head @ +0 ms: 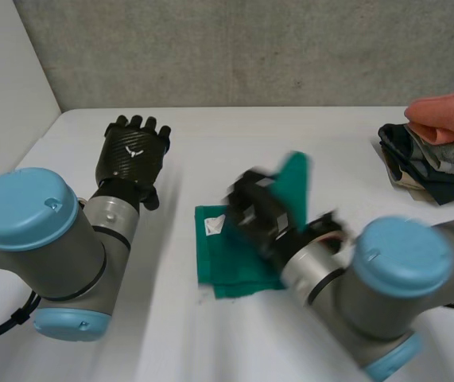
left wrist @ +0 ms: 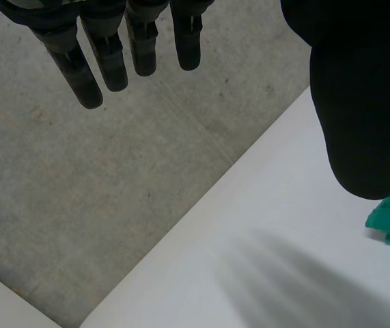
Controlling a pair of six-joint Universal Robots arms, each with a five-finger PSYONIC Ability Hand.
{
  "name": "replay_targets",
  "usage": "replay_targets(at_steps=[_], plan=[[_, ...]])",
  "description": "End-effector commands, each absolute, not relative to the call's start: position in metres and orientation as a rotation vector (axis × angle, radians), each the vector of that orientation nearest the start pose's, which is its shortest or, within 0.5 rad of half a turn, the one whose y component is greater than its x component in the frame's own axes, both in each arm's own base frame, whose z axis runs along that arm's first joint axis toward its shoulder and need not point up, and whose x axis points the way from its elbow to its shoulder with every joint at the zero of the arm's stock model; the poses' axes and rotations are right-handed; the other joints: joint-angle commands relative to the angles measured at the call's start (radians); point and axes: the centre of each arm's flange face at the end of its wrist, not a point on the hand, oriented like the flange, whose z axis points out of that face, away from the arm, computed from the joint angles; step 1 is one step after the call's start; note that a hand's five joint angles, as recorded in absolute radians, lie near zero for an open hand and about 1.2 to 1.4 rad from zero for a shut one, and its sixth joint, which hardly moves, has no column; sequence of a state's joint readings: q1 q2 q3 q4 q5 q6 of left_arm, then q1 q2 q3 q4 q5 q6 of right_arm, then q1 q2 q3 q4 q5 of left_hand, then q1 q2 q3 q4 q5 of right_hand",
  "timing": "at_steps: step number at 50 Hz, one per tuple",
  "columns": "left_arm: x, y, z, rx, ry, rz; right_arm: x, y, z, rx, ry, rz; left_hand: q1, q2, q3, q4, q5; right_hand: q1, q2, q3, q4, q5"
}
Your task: Fold the laundry.
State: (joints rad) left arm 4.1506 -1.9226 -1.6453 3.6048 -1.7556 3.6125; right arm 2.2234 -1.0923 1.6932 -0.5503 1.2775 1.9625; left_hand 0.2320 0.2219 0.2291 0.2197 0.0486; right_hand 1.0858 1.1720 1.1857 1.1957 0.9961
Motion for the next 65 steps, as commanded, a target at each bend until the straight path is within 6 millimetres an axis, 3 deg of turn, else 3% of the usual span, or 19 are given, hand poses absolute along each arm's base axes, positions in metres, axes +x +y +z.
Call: replay_targets(at_steps=[1,3,6,10,11,14,17,19,22,27,34,41,48,52,56,60,61,65], plan=[[-0.294,-0.255,0.206,0.864,1.971,-2.206,0.376,-0.154,0.120,-2.114,0.927,-2.034,-0.036,-0.026,-0.033,-0.024,-0.027,-0.223,-0.309,-0.323,-0.333,-0.308],[-0.295,-0.255,0.207,0.859,1.976,-2.212,0.371,-0.159,0.122,-2.092,1.035,-2.056,-0.036,-0.026,-0.033,-0.024,-0.027,-0.911,-0.997,-1.011,-1.021,-0.996],[-0.297,-0.256,0.209,0.845,1.982,-2.236,0.365,-0.166,0.125,-1.997,1.230,-2.057,-0.036,-0.026,-0.033,-0.024,-0.027,-0.911,-0.997,-1.011,-1.021,-0.996],[-0.301,-0.256,0.219,0.820,1.971,-2.292,0.344,-0.179,0.172,-1.532,1.477,-2.039,-0.030,-0.020,-0.027,-0.018,-0.021,-0.911,-0.997,-1.011,-1.021,-0.996],[-0.305,-0.256,0.225,0.803,1.970,-2.328,0.336,-0.186,0.192,-1.329,1.524,-2.015,-0.027,-0.017,-0.024,-0.015,-0.018,-0.911,-0.997,-1.011,-1.021,-0.996],[-0.314,-0.251,0.233,0.794,1.976,-2.387,0.321,-0.198,0.214,-0.990,1.622,-1.881,-0.021,-0.011,-0.019,-0.009,-0.013,-0.911,-0.997,-1.011,-1.021,-0.996],[-0.330,-0.242,0.239,0.804,2.001,-2.468,0.306,-0.212,0.221,-0.836,1.719,-1.804,-0.019,-0.008,-0.016,-0.006,-0.010,-0.911,-0.997,-1.011,-1.021,-0.996],[-0.343,-0.235,0.238,0.848,2.026,-2.506,0.290,-0.232,0.222,-0.765,1.834,-1.768,-0.016,-0.005,-0.013,-0.003,-0.007,-0.911,-0.997,-1.011,-1.021,-0.996],[-0.359,-0.231,0.218,0.943,2.091,-2.478,0.282,-0.250,0.212,-0.738,1.970,-1.699,-0.013,-0.002,-0.010,0.000,-0.004,-0.911,-0.997,-1.011,-1.021,-0.996],[-0.374,-0.229,0.179,1.055,2.209,-2.315,0.291,-0.274,0.184,-0.764,2.112,-1.563,-0.007,0.003,-0.004,0.006,0.002,-0.911,-0.997,-1.011,-1.021,-0.996],[-0.362,-0.227,0.127,1.080,2.337,-1.973,0.301,-0.290,0.143,-0.792,2.229,-1.379,0.002,0.012,0.005,0.014,0.011,-0.911,-0.997,-1.011,-1.021,-0.996],[-0.349,-0.219,0.115,1.121,2.387,-1.777,0.311,-0.281,0.121,-0.928,2.253,-1.327,0.020,0.030,0.023,0.032,0.029,-0.911,-0.997,-1.011,-1.021,-0.996],[-0.345,-0.217,0.123,1.142,2.405,-1.730,0.307,-0.281,0.137,-1.063,2.247,-1.459,0.023,0.033,0.025,0.035,0.032,-0.911,-0.997,-1.011,-1.021,-0.996],[-0.345,-0.216,0.138,1.136,2.393,-1.775,0.303,-0.280,0.152,-1.100,2.260,-1.566,0.005,0.015,0.008,0.017,0.014,-0.911,-0.997,-1.011,-1.021,-0.996],[-0.347,-0.219,0.173,1.098,2.346,-1.921,0.306,-0.271,0.169,-1.149,2.194,-1.704,-0.007,0.003,-0.004,0.006,0.002,-0.911,-0.997,-1.011,-1.021,-0.996],[-0.348,-0.228,0.218,1.119,2.283,-2.131,0.311,-0.241,0.176,-1.244,2.068,-1.799,0.005,0.015,0.008,0.017,0.014,-0.911,-0.997,-1.011,-1.021,-0.996],[-0.347,-0.234,0.236,1.162,2.255,-2.225,0.313,-0.234,0.175,-1.261,2.041,-1.810,0.011,0.021,0.014,0.023,0.020,-0.911,-0.997,-1.011,-1.021,-0.996],[-0.352,-0.234,0.258,1.369,2.216,-2.361,0.321,-0.198,0.154,-1.329,1.953,-1.792,0.040,0.050,0.043,0.052,0.049,-0.911,-0.997,-1.011,-1.021,-0.996]])
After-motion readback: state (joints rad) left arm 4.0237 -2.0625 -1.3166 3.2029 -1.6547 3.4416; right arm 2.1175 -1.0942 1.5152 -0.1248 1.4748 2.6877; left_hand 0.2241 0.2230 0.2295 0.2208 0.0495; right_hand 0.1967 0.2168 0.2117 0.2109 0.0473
